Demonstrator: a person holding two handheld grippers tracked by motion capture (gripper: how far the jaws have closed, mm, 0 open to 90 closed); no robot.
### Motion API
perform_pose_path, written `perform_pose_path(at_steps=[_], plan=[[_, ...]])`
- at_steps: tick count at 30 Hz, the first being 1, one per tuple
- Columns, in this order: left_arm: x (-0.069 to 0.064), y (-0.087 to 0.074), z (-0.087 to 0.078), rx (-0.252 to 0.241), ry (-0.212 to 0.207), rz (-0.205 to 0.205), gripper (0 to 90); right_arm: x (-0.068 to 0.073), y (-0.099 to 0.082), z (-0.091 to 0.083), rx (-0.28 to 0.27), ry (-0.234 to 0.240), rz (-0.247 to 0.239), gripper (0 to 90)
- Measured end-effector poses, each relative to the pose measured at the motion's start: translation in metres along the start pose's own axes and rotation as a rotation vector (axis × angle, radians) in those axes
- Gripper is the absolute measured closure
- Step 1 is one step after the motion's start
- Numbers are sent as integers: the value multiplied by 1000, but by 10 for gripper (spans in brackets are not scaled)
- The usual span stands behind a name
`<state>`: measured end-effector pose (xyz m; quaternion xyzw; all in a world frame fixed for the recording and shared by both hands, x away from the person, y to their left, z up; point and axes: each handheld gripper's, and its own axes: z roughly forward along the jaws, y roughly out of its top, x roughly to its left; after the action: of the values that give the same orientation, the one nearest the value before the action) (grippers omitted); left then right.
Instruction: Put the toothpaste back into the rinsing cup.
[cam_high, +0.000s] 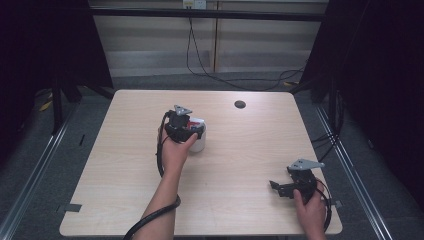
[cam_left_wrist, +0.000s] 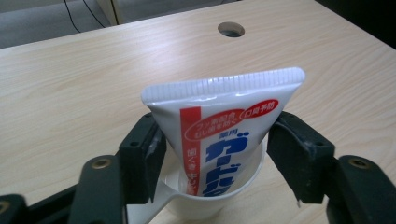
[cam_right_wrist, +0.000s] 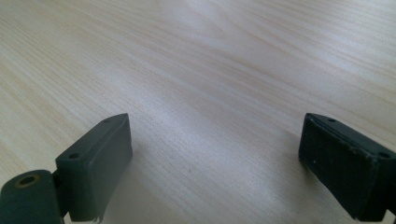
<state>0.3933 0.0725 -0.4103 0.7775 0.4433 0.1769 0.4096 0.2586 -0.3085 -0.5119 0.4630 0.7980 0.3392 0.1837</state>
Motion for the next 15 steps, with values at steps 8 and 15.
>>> perform_pose_path(at_steps=[8, 15], plan=[[0, 3, -4, 3, -2, -11, 316, 0, 0, 0, 0, 0, 1, 92], [1, 2, -5, 4, -15, -7, 284, 0, 0, 0, -1, 1, 0, 92]])
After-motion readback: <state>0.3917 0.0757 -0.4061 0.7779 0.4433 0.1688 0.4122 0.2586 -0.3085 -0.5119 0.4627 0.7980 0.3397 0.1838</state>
